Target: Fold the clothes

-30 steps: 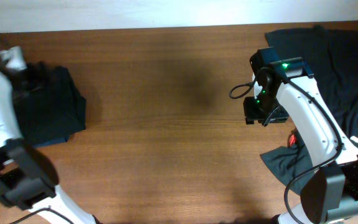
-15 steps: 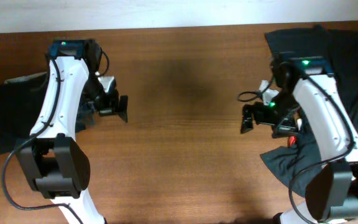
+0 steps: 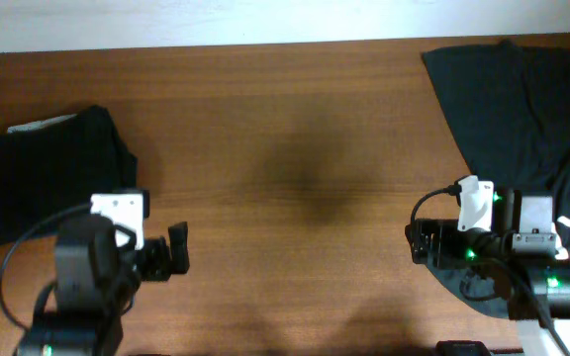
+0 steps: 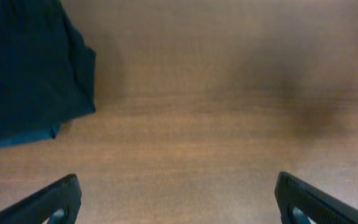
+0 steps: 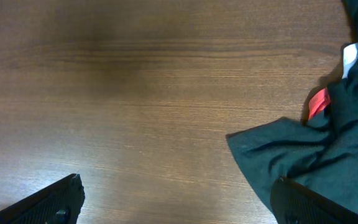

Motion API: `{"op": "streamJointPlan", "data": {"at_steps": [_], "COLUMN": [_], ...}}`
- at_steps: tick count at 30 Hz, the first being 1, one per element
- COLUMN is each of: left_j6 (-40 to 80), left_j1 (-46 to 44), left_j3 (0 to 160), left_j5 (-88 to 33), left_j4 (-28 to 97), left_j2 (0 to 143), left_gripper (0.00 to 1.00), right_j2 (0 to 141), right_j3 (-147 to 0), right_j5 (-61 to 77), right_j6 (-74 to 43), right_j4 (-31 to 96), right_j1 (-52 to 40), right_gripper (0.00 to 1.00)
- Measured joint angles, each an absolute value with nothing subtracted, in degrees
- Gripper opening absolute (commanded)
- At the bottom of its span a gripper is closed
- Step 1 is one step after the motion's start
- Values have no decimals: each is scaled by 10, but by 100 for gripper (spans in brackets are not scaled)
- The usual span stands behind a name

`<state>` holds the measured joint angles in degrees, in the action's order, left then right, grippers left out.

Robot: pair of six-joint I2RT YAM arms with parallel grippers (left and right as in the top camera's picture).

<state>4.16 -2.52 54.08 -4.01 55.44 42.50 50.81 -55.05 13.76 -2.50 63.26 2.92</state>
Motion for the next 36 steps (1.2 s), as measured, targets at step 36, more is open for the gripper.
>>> {"op": "streamJointPlan", "data": {"at_steps": [36], "left_j6": [42], "left_j1": [-25], "left_j3": [524], "left_j5": [-40], "left_j4": [555], "left_j2": [350], "left_gripper": [99], "right_j2": [102], "right_j3": [-295], "right_j5": [112], "right_j6": [118], "right_j4": [241], "right_j1": [29], "right_gripper": [99]}}
